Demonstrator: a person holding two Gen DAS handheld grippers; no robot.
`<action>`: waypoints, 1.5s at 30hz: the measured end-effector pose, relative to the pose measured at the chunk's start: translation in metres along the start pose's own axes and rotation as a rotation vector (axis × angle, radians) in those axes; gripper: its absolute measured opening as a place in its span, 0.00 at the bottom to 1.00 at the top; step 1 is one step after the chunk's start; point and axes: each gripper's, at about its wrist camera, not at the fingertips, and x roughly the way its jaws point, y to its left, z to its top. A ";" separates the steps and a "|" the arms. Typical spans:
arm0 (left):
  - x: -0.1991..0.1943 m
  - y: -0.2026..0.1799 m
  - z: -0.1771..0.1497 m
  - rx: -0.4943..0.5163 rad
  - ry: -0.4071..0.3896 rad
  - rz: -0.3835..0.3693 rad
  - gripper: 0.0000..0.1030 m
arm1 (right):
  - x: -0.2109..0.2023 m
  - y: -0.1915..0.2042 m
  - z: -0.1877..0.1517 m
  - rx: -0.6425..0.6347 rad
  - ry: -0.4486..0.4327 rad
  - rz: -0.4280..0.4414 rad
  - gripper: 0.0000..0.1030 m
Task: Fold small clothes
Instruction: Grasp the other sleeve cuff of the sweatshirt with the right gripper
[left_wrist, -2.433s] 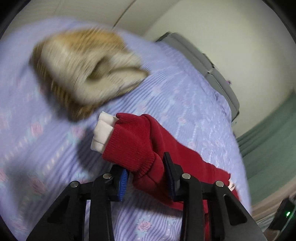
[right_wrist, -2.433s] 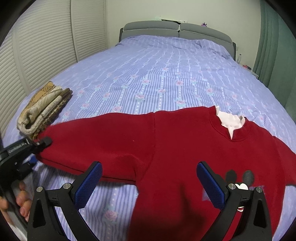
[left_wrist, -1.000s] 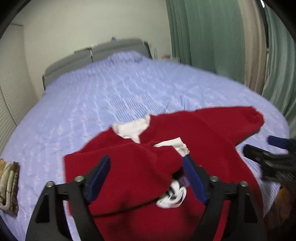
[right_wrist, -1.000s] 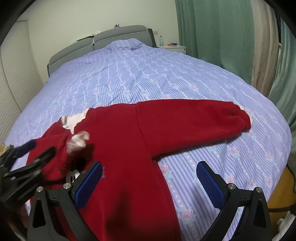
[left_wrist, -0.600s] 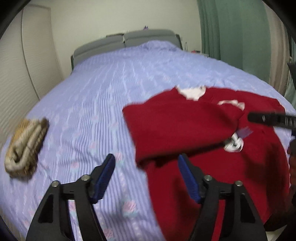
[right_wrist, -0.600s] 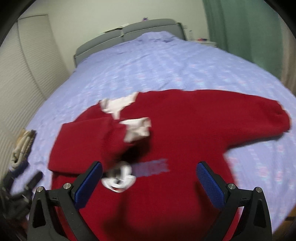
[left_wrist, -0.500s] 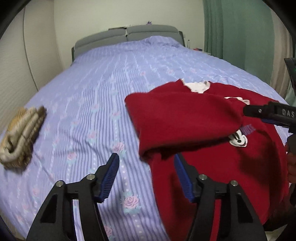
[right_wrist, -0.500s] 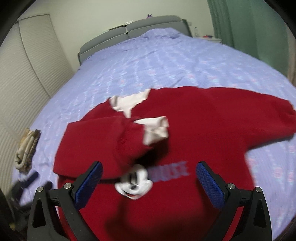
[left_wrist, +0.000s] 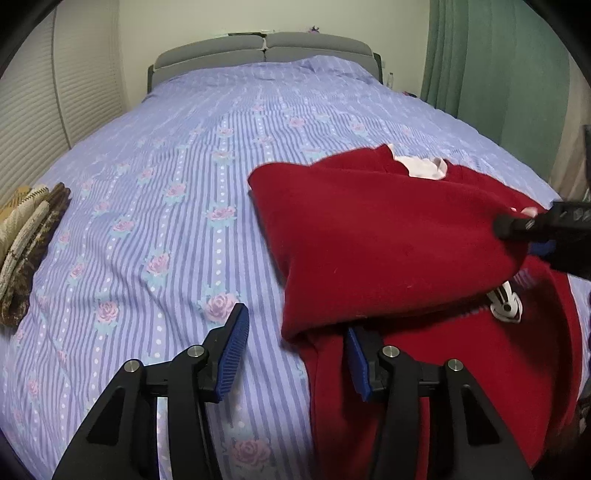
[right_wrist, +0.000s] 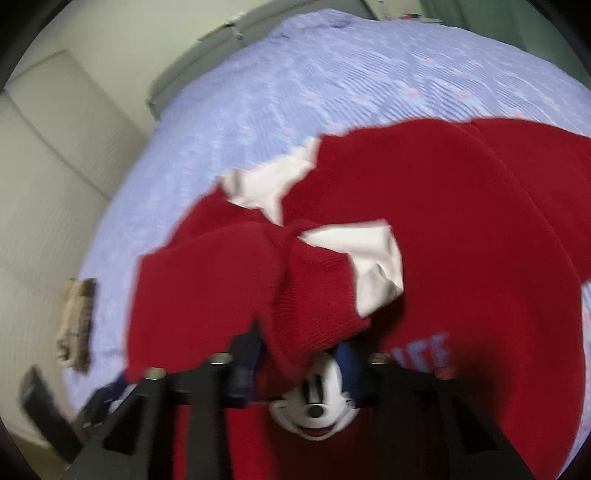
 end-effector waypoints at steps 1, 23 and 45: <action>0.000 -0.001 0.000 -0.002 -0.001 0.007 0.44 | -0.008 0.001 0.003 0.002 -0.027 0.025 0.30; -0.059 -0.024 0.001 0.048 -0.065 0.070 0.67 | -0.027 -0.009 -0.037 -0.201 -0.100 -0.181 0.61; -0.095 -0.269 0.069 0.332 -0.180 -0.232 0.90 | -0.207 -0.166 -0.045 0.187 -0.427 -0.339 0.74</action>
